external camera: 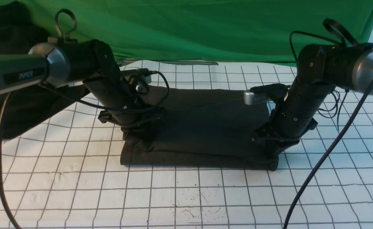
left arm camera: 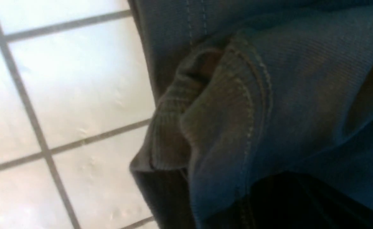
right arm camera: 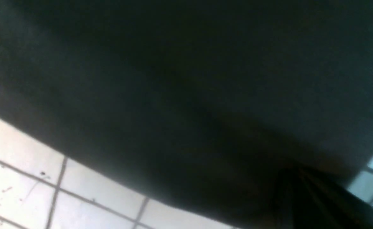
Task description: Fold a long-sleeved shirt over a white checkered tablecloth.
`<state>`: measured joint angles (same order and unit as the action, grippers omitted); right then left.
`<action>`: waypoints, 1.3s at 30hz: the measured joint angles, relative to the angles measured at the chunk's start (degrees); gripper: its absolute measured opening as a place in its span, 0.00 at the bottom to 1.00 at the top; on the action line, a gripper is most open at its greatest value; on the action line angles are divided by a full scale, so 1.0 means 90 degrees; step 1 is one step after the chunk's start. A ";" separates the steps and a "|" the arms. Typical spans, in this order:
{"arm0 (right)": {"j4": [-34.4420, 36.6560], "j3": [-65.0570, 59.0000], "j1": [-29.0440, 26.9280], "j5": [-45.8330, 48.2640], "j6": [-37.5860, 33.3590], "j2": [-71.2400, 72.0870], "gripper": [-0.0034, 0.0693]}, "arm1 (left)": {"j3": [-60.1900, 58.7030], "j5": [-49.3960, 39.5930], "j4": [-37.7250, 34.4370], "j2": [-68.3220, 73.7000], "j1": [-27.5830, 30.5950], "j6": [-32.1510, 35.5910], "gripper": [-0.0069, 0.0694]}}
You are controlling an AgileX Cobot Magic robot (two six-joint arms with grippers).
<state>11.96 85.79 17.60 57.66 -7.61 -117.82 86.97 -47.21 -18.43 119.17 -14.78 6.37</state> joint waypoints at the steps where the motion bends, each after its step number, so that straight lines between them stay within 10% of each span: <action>1: -0.0039 -0.0034 -0.0060 0.0012 0.0019 0.0063 0.04 | 0.0000 -0.0034 0.0017 -0.0056 0.0000 -0.0006 0.09; 26: -0.0403 -0.0314 0.0067 0.0100 0.0106 0.0262 0.04 | -0.0874 0.0311 0.0530 -0.0710 0.0083 -0.0708 0.09; 39: -0.0617 -0.0537 0.0010 -0.0988 0.0007 0.5322 0.04 | -0.1561 -0.0522 0.0779 -0.5567 0.0144 -0.0613 0.09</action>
<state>6.40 80.96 17.69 48.77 -7.54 -69.92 72.92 -51.91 -11.43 69.07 -13.48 0.85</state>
